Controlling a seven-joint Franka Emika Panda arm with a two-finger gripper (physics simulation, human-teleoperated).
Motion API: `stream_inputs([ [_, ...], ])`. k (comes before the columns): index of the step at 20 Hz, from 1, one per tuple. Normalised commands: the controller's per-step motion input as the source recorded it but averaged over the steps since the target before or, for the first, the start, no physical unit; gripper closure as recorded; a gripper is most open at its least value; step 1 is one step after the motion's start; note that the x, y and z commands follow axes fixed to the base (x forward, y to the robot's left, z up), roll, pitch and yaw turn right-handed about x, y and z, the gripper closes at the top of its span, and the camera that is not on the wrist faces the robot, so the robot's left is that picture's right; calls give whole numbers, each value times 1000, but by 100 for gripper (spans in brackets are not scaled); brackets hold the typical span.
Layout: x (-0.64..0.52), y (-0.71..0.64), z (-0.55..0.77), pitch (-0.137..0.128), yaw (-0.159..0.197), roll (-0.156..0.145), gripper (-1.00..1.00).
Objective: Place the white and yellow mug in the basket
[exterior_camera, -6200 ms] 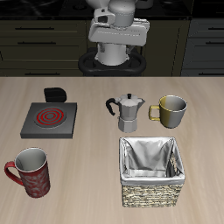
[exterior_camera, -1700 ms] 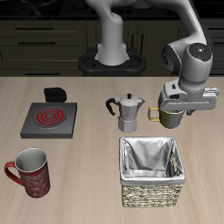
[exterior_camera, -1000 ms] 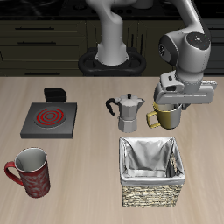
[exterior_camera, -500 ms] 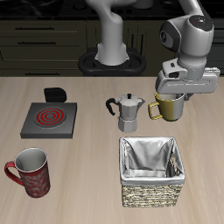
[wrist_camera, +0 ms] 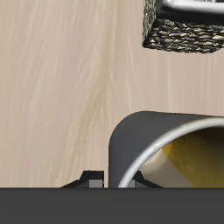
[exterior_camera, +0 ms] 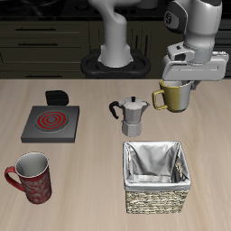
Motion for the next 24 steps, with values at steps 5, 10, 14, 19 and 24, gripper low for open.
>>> stream_inputs([
  [5,81,-222,515,-61,13,-33,100],
  [10,191,-351,387,-21,29,-36,100],
  [14,171,-196,147,9,10,-1,100],
  [19,299,-278,263,-4,16,-42,100],
  [24,263,-185,327,-11,5,-15,100],
])
